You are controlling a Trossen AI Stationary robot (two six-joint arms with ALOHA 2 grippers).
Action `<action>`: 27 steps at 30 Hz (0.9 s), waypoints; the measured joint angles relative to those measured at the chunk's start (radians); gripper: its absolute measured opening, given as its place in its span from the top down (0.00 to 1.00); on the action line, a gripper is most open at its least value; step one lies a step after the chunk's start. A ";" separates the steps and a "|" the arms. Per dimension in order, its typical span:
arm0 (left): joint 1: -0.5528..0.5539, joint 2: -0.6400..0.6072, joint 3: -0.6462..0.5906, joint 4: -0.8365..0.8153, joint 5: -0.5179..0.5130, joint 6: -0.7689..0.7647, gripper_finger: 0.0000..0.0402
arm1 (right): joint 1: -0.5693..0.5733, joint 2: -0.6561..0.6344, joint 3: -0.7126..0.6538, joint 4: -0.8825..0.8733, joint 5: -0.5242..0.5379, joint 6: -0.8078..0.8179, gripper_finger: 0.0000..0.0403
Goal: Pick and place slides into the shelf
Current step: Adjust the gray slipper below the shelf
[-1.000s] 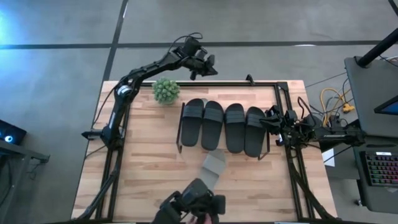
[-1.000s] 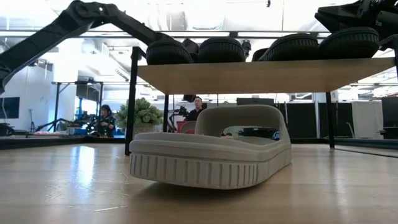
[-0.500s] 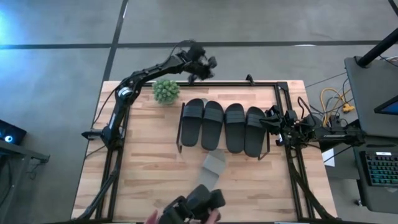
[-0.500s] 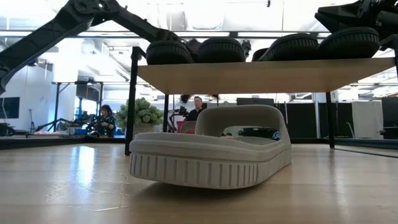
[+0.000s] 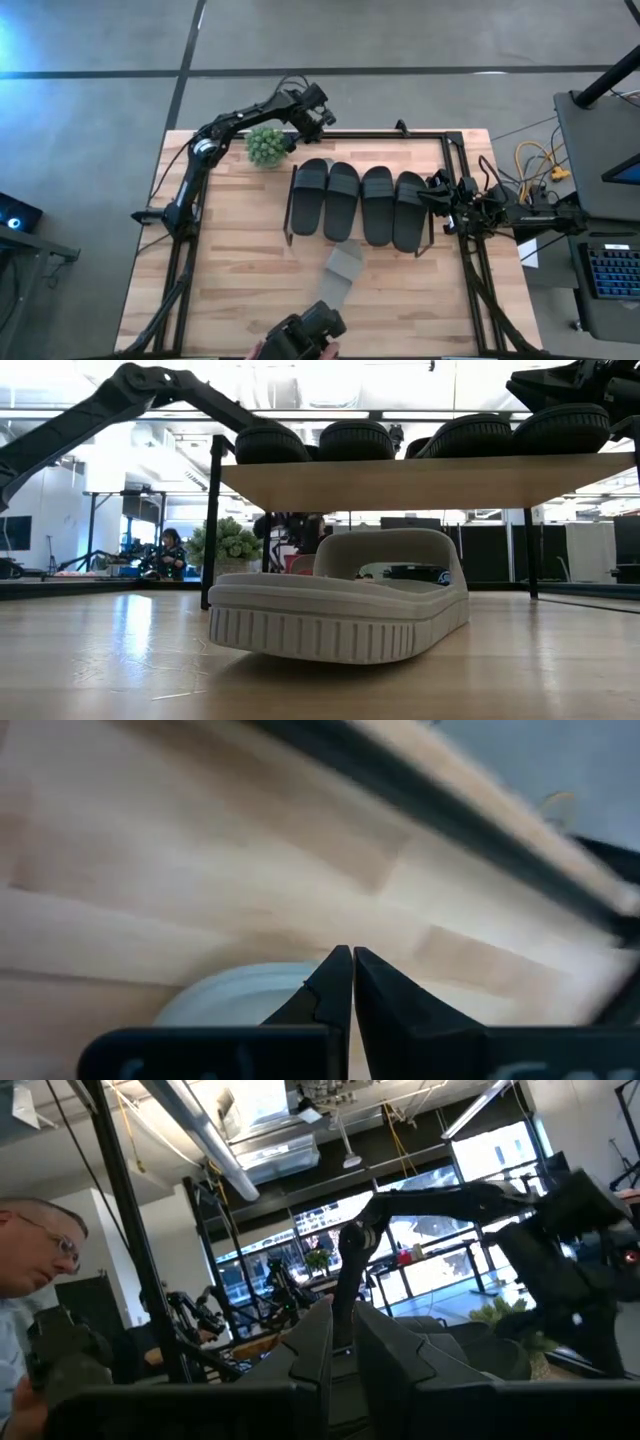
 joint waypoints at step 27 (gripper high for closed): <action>-0.101 0.079 0.011 -0.067 0.018 -0.047 1.00 | 0.000 0.000 0.000 0.000 0.000 0.000 0.90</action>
